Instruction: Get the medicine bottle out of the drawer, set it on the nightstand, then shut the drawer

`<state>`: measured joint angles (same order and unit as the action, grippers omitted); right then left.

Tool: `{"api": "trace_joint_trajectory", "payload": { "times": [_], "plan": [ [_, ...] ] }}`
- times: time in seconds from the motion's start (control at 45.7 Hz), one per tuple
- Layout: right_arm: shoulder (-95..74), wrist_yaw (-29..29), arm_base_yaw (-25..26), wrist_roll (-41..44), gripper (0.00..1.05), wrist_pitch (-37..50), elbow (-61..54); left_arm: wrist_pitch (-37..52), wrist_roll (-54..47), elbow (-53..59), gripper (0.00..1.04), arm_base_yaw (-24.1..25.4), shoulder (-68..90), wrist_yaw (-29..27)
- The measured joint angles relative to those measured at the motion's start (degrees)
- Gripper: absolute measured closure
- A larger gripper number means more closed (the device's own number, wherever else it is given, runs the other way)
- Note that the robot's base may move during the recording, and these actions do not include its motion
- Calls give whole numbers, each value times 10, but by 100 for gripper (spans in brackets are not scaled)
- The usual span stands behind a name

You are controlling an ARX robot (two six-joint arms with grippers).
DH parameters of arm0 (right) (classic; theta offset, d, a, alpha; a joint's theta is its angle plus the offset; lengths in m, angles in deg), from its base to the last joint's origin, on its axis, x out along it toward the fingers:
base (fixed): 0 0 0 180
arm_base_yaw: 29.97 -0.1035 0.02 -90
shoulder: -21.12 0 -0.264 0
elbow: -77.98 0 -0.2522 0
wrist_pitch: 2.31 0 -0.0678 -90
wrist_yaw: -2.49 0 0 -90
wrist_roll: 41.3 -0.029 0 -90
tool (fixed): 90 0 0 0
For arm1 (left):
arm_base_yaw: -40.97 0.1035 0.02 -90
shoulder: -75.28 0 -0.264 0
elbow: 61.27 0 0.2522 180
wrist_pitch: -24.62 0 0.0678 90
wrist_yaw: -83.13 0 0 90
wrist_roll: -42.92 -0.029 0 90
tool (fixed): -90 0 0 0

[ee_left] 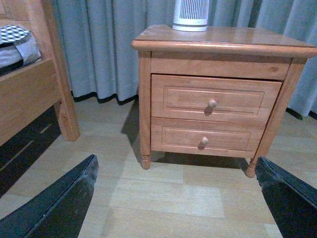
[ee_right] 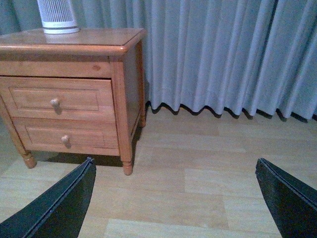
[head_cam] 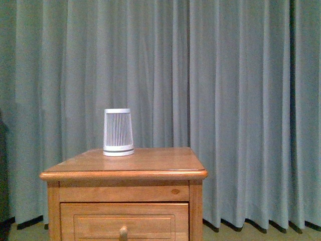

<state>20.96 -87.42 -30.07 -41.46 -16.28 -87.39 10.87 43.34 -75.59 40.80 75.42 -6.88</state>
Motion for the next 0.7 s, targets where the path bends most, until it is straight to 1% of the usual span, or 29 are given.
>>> {"api": "trace_joint_trajectory", "payload": {
  "times": [0.504,0.548,0.57,0.613,0.657,0.701],
  "plan": [
    [0,0,0,0,7,0,0,0,0,0,7,0,0,0],
    [0,0,0,0,7,0,0,-13,46,-5,7,-2,24,19],
    [0,0,0,0,7,0,0,3,80,-5,7,-10,52,15],
    [0,0,0,0,7,0,0,68,127,-5,7,-27,126,11],
    [0,0,0,0,7,0,0,158,147,-6,7,-39,216,9],
    [0,0,0,0,7,0,0,222,154,-10,7,-46,285,1]
  ]
}}
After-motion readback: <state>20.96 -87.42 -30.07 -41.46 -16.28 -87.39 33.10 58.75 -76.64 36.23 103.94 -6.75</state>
